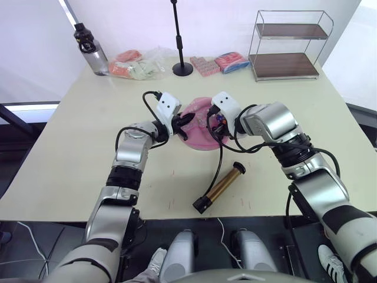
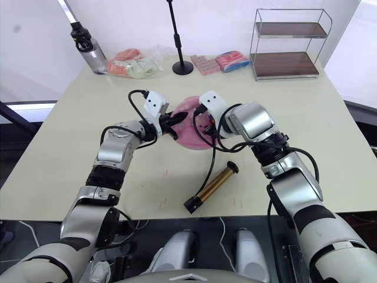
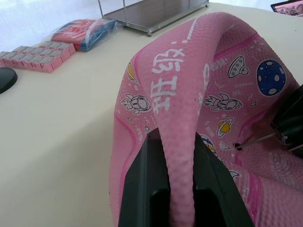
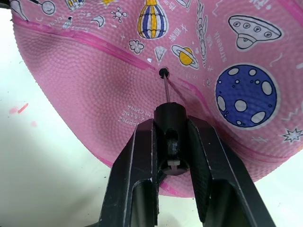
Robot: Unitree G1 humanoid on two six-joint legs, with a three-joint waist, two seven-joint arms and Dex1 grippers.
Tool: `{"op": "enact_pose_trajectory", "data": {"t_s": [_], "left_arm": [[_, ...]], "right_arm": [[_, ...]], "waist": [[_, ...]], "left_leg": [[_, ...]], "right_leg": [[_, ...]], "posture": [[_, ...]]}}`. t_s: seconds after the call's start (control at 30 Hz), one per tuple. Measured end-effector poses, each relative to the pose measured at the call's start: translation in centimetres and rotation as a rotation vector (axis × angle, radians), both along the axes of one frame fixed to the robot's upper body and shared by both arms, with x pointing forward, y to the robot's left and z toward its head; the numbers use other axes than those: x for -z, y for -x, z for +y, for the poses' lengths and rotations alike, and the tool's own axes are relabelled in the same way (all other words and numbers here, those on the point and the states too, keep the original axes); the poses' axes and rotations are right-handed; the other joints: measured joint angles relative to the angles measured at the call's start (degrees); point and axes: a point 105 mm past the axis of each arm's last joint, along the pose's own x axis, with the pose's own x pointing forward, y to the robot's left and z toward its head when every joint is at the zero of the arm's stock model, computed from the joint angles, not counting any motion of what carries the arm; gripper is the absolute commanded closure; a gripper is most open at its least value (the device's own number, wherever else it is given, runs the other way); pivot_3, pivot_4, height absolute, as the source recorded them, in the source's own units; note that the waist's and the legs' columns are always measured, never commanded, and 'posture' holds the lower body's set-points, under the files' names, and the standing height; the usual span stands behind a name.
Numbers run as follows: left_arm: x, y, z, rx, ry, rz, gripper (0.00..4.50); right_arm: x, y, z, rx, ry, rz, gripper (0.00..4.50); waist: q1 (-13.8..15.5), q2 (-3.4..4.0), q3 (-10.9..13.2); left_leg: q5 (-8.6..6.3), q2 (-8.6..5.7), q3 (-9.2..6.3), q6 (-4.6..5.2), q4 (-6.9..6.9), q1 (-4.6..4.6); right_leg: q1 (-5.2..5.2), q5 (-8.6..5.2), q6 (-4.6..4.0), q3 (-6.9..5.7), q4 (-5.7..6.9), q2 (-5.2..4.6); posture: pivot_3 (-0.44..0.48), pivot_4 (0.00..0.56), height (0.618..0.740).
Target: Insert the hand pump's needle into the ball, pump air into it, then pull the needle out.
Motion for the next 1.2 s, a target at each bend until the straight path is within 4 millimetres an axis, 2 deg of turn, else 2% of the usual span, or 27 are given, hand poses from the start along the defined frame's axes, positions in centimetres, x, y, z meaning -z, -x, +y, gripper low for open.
{"op": "enact_pose_trajectory", "data": {"t_s": [0.83,1.2], "left_arm": [[0.11,0.0,0.0,-0.005,0.003,-0.002,4.47],[0.63,0.46,0.01,0.003,0.04,0.035,4.47]], "right_arm": [[0.41,-0.29,-0.13,0.001,0.002,-0.001,4.16],[0.91,-0.48,0.73,-0.012,0.038,0.003,4.16]], "waist": [[-0.01,0.02,-0.02],[-0.41,0.05,-0.17]], "left_leg": [[0.0,0.02,-0.02,0.0,0.0,0.04],[0.0,0.05,0.02,0.0,-0.01,0.17]], "right_leg": [[0.03,-0.11,0.18,-0.01,0.0,-0.01],[0.1,-0.13,0.21,0.0,0.0,0.0]], "posture": [[0.0,0.15,0.74],[0.0,0.15,0.74]]}}
